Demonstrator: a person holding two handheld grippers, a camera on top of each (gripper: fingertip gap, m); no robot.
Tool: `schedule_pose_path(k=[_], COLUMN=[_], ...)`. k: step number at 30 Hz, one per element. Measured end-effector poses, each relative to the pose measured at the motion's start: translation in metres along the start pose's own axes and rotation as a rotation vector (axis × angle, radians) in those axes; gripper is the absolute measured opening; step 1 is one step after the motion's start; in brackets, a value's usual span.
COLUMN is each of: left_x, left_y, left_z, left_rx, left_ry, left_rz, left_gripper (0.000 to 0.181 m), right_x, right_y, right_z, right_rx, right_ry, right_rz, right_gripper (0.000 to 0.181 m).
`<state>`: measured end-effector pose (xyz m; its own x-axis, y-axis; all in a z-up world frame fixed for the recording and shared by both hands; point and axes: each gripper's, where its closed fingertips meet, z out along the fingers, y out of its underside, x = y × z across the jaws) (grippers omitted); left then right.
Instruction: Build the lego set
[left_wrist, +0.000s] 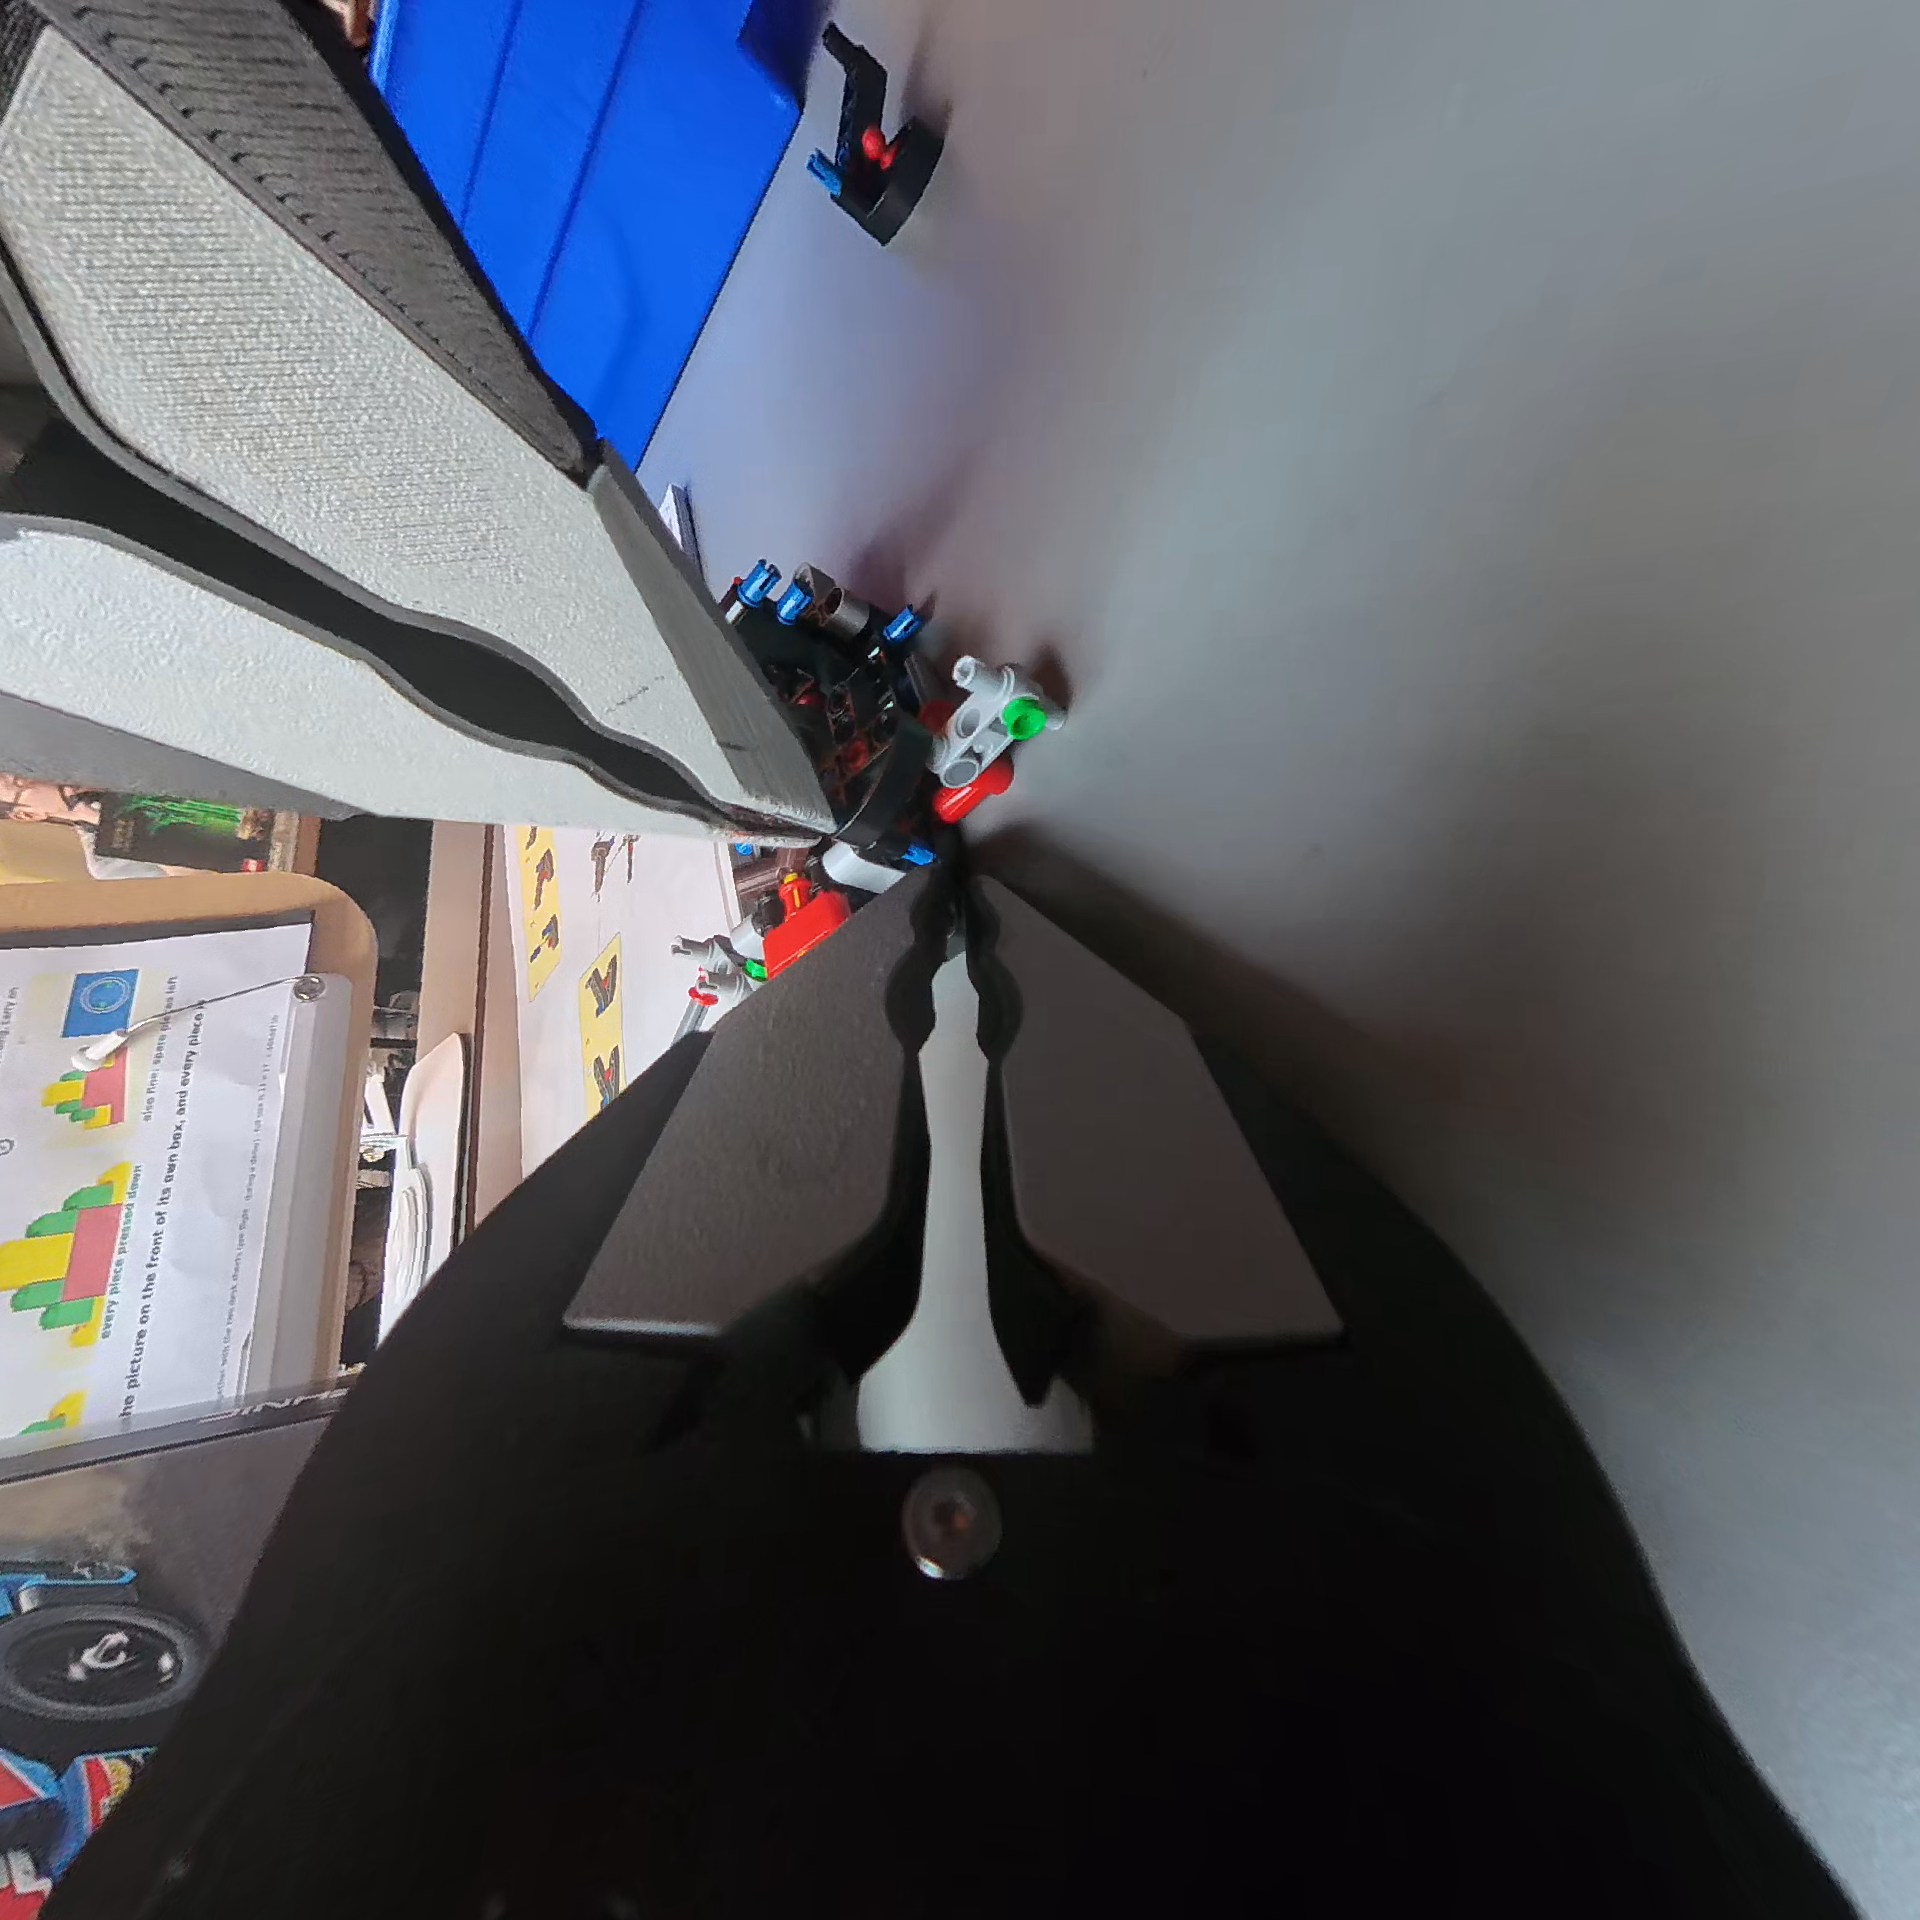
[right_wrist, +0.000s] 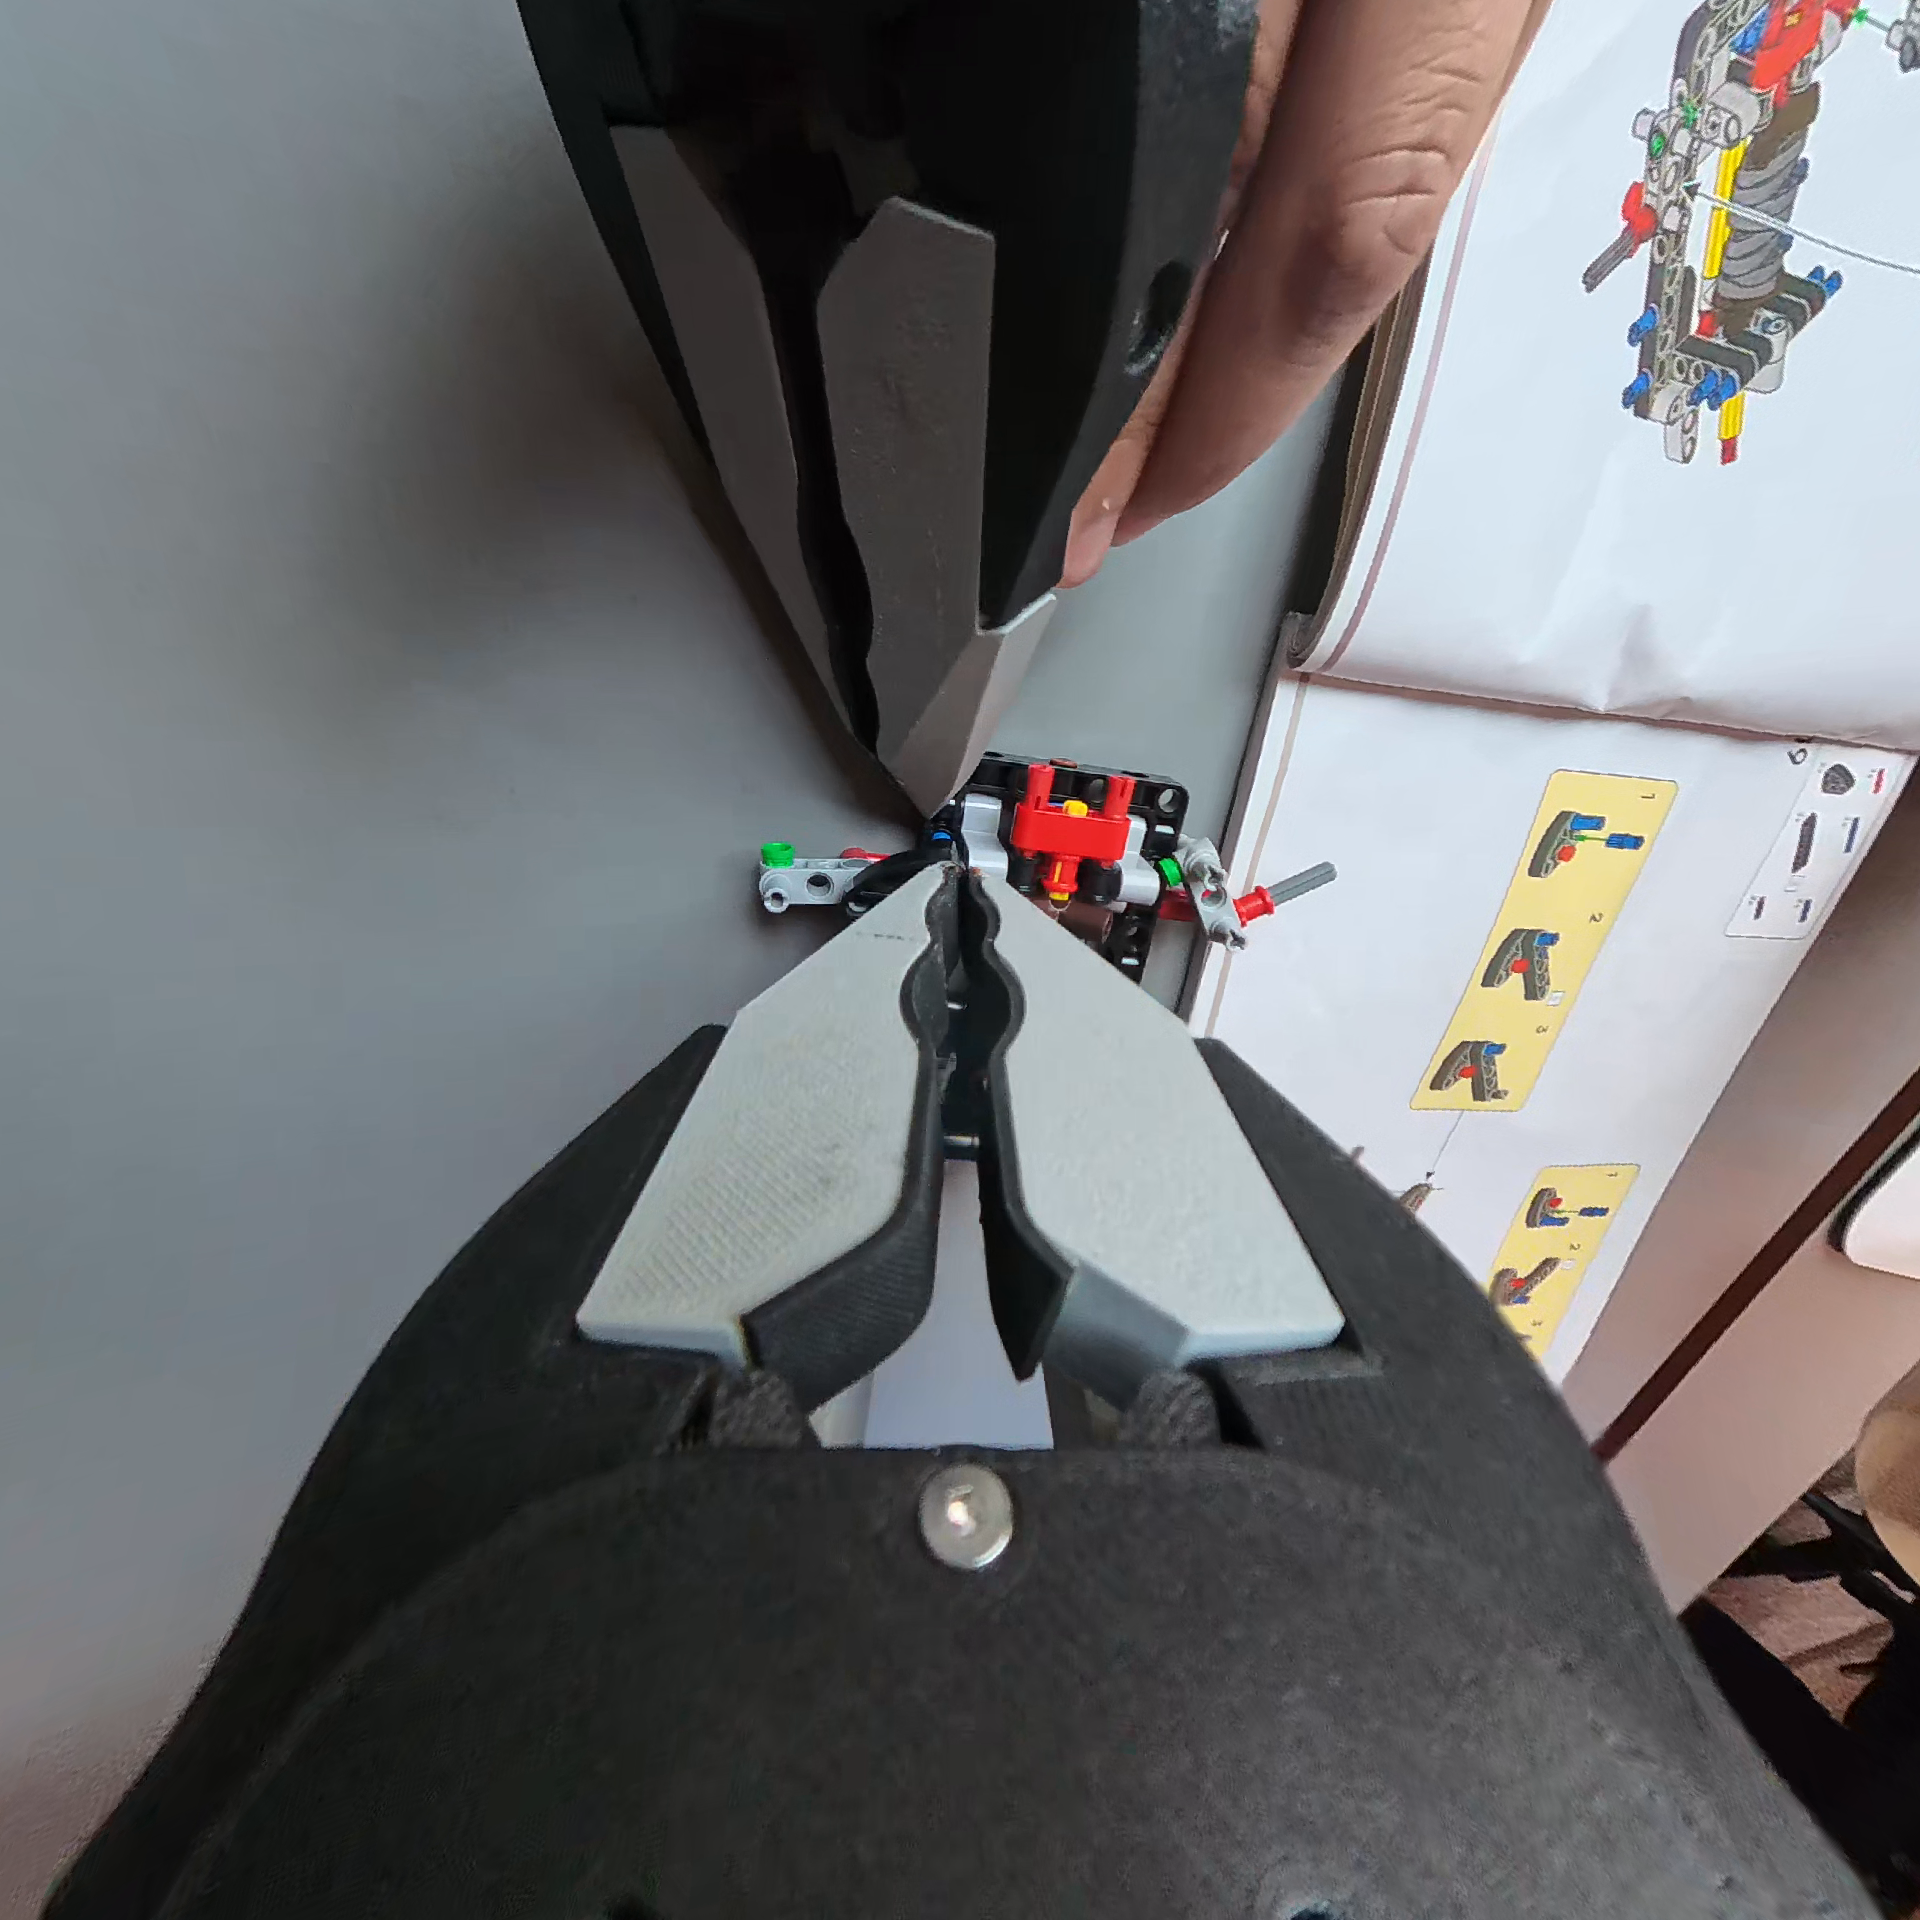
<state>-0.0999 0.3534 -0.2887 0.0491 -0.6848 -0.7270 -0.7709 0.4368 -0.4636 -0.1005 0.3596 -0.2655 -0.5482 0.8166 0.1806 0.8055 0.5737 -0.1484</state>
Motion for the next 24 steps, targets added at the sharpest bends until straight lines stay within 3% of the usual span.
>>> schedule_pose_path(k=[11,16,20,24], left_x=[-0.001,0.000,0.001,-0.001], left_y=[-0.002,-0.003,0.002,0.005], left_z=[0.001,-0.008,-0.007,-0.005], left_rx=[-0.008,0.023,0.013,-0.015], left_ry=[-0.001,0.038,0.084,0.083], left_rz=[0.041,-0.075,-0.155,-0.208], left_gripper=[0.000,0.000,0.007,0.006], right_x=[-0.001,-0.002,0.004,-0.006], right_y=[-0.002,-0.010,-0.008,0.012], right_z=[0.000,-0.003,-0.032,-0.038], right_rx=[0.015,0.217,0.388,0.425], right_ry=[-0.010,-0.010,0.090,0.137], right_rz=[-0.053,0.086,0.233,0.421], right_gripper=[0.000,0.000,0.000,0.000])
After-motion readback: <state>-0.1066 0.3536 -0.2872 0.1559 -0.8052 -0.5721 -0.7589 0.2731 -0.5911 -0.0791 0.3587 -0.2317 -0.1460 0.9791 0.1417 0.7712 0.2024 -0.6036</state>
